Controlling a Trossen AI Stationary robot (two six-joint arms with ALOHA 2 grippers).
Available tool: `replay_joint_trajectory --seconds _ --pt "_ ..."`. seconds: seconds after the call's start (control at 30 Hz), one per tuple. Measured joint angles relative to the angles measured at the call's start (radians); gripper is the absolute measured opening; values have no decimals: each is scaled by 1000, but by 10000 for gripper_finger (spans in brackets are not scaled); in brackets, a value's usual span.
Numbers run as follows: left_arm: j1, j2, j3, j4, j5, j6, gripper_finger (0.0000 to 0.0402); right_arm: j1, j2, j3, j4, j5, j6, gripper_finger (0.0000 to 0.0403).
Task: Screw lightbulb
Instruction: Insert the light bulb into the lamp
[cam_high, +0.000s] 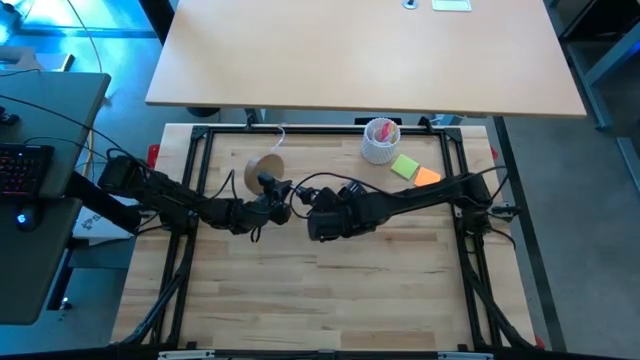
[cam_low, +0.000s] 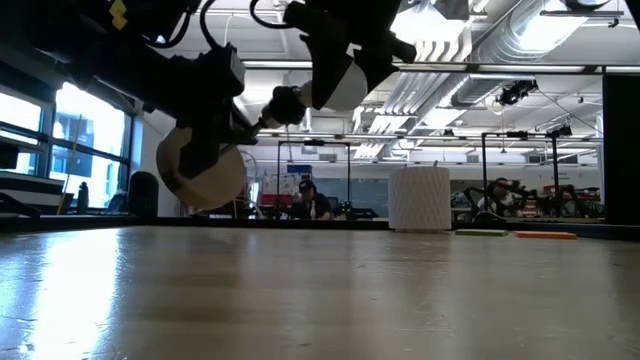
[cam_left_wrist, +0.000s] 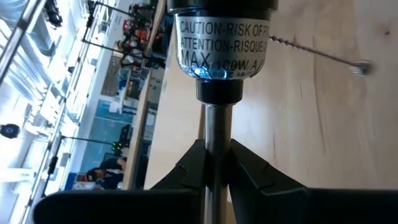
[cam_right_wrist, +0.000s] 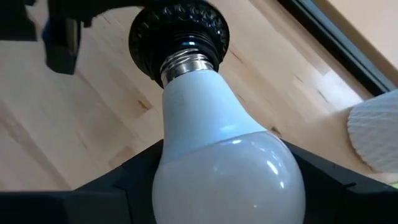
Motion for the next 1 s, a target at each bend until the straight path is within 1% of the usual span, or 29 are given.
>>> replay_joint_trajectory --seconds 0.17,0.3,0.47,0.53,0.67,0.73,0.83,0.93,1.0 --pt "4 -1 0 -7 32 26 31 1 -16 0 1 0 -77 263" --pt "27 0 -2 -22 106 17 31 2 -16 0 0 3 -157 263" --pt "58 1 -3 -28 210 -54 31 19 -16 0 -21 34 -203 263" --pt "76 1 -3 -32 262 -103 35 24 -17 0 -48 48 -202 263" --pt "122 1 -3 -27 389 -211 62 27 -17 1 -110 69 -201 263" --pt "145 1 -3 -24 439 -249 68 34 -18 1 -133 75 -201 263" --pt "182 1 -3 -19 514 -296 65 45 -22 7 -180 103 -187 263" --pt "210 1 -3 -15 562 -324 56 59 -26 53 -261 142 -148 263" --pt "224 1 -12 22 591 -347 49 71 -27 98 -318 173 -133 263"
